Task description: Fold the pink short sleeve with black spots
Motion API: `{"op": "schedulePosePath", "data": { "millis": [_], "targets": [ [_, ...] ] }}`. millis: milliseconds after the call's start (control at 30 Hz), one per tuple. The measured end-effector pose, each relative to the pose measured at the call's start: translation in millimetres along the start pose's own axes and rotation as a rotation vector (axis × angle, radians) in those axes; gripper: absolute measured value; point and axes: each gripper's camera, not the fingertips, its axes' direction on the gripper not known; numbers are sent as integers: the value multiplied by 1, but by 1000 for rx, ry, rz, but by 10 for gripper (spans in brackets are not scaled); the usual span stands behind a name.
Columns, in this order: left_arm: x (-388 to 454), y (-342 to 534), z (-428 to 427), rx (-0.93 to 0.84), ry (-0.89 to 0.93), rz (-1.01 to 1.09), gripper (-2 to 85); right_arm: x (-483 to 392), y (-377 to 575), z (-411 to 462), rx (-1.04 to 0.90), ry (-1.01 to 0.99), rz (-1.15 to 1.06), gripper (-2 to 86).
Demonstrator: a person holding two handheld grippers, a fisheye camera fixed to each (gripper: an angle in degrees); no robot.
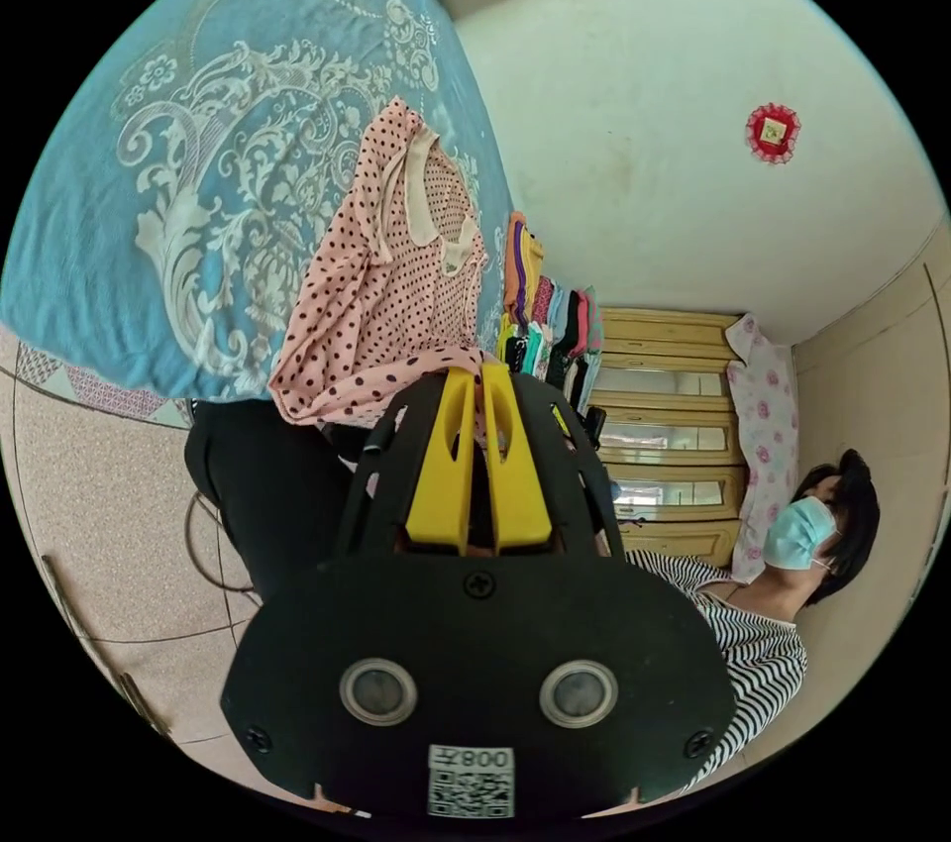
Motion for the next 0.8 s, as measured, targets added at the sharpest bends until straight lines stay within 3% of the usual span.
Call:
{"op": "schedulePosePath", "data": {
  "millis": [467, 800],
  "targets": [
    [12, -236, 45, 90, -39, -36, 16, 113, -244, 39, 27, 109, 39, 2],
    [-17, -349, 80, 109, -78, -98, 18, 236, -361, 88, -18, 153, 140, 3]
  ]
}}
